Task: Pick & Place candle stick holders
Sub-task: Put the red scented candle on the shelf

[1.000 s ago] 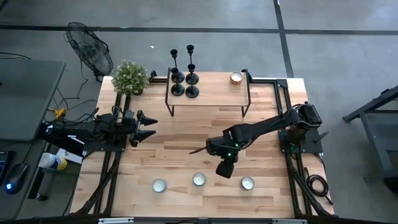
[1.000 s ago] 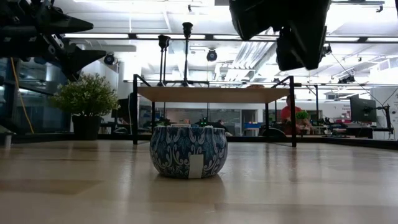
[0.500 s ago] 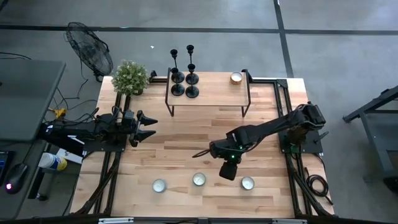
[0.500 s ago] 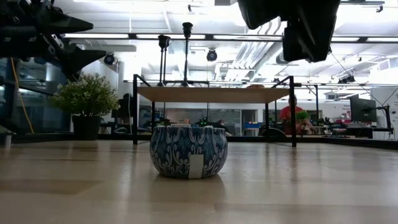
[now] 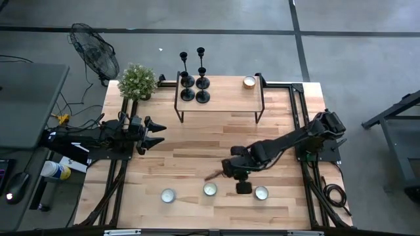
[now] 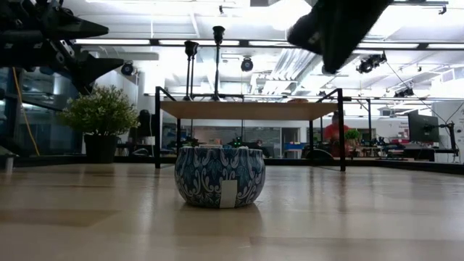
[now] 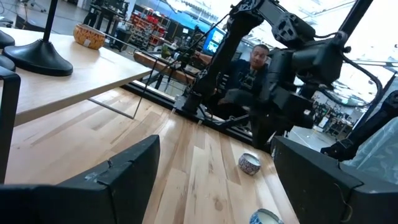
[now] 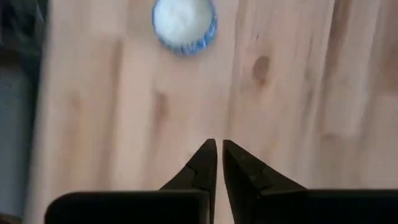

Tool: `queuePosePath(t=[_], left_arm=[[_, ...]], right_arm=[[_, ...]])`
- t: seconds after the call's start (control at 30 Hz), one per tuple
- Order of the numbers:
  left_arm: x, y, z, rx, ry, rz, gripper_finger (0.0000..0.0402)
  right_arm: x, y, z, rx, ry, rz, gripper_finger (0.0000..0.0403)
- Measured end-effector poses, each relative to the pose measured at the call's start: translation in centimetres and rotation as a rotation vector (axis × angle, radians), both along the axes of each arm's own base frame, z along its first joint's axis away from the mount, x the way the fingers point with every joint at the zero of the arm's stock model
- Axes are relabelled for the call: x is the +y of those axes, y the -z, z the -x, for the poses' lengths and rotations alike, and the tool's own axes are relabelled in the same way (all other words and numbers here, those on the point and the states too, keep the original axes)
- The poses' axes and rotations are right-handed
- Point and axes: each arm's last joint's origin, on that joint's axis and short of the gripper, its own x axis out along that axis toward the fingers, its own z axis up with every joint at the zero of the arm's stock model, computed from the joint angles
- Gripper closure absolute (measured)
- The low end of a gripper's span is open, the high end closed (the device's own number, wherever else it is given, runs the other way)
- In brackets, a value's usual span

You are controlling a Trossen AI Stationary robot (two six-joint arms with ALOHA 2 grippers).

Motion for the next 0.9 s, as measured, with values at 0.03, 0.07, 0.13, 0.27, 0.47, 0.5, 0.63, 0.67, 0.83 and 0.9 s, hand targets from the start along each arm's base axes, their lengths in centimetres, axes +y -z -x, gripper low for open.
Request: queuePosePath(t=[0.03,0.07,0.13,0.27,0.47,0.5,0.63,0.67,0.83,0.9], left_arm=[[0.0,0.0,0.0,0.000,0.000,0.000,0.0098],[0.0,0.0,0.0,0.000,0.000,0.000,0.0098],[0.0,0.0,0.0,0.000,0.000,0.000,0.0098],[0.0,0.0,0.0,0.000,0.001,0.000,0.0098],[0.0,0.0,0.0,0.000,0.001,0.000,0.0098],[0.0,0.0,0.0,0.000,0.001,0.000,0.0098],[0.0,0.0,0.0,0.000,0.001,0.000,0.0098],[0.0,0.0,0.0,0.000,0.001,0.000,0.0098],[0.0,0.0,0.0,0.000,0.001,0.000,0.0098],[0.0,0.0,0.0,0.000,0.001,0.000,0.0098]], right_arm=[[0.2,0.1,0.2,-0.005,-0.071,0.053,0.0381],[0.4,0.1,0.4,-0.006,-0.130,0.090,0.0377],[0.7,0.1,0.7,0.000,-0.204,0.106,0.0367],[1.2,0.3,1.1,0.027,-0.215,0.076,0.0334],[1.1,0.5,2.0,0.130,-0.101,0.091,0.0276],[1.0,0.5,2.1,0.151,-0.023,0.065,0.0268],[1.2,0.5,2.2,0.215,0.131,-0.054,0.0245],[1.3,0.5,2.3,0.228,0.150,-0.075,0.0242],[2.0,0.5,2.5,0.247,0.174,-0.109,0.0247],[2.1,0.5,2.6,0.252,0.186,-0.114,0.0255]])
